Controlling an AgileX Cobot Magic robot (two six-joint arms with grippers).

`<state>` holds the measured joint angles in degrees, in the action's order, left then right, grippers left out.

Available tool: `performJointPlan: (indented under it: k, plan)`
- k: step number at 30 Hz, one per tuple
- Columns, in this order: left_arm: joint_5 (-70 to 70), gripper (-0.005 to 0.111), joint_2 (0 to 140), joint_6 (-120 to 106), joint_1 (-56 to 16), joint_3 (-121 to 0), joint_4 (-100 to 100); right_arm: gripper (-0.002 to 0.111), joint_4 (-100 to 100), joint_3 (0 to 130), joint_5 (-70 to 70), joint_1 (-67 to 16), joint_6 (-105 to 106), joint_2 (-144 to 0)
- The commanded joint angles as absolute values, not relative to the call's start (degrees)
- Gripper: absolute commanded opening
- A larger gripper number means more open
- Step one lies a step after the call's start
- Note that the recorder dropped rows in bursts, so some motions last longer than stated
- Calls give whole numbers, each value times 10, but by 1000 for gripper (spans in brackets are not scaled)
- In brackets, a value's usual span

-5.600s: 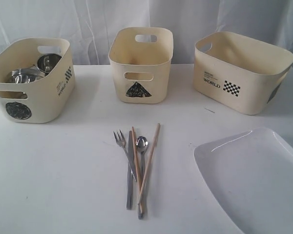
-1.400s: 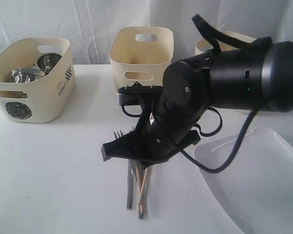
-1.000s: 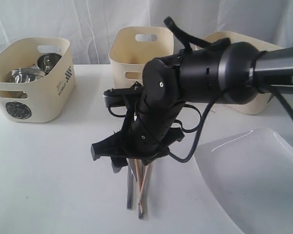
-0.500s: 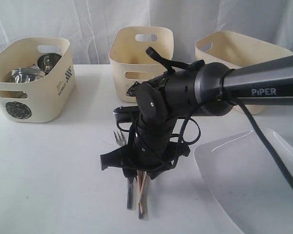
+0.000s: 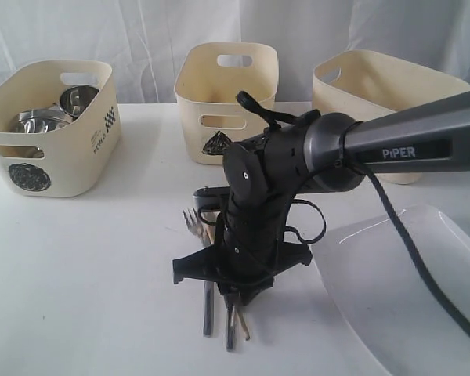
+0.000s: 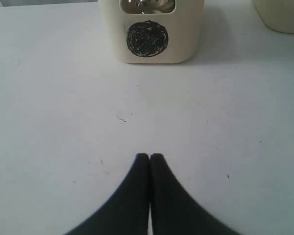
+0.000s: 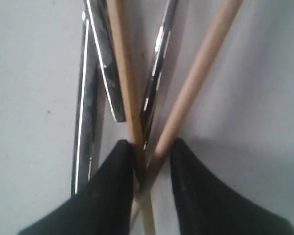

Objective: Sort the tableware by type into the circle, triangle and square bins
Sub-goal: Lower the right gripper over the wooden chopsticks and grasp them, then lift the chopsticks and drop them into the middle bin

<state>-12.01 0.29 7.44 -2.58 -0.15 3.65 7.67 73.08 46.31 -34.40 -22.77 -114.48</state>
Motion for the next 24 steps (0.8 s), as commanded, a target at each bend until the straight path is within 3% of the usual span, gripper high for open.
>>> performJointPlan:
  k: [1,15,17,20,24]
  plan:
    - [-118,0,0,73,-25,0,31,0,77,736,457,-341,-221,-1144]
    - [-118,0,0,73,-25,0,31,0,91,860,430,-333,-177,-1091]
    - [-118,0,0,73,-25,0,31,0,172,914,384,-303,-124,-1088]
    - [-118,0,0,73,-25,0,31,0,461,954,295,-219,47,-1096]
    - [-118,0,0,73,-25,0,31,0,778,954,296,-131,295,-1142]
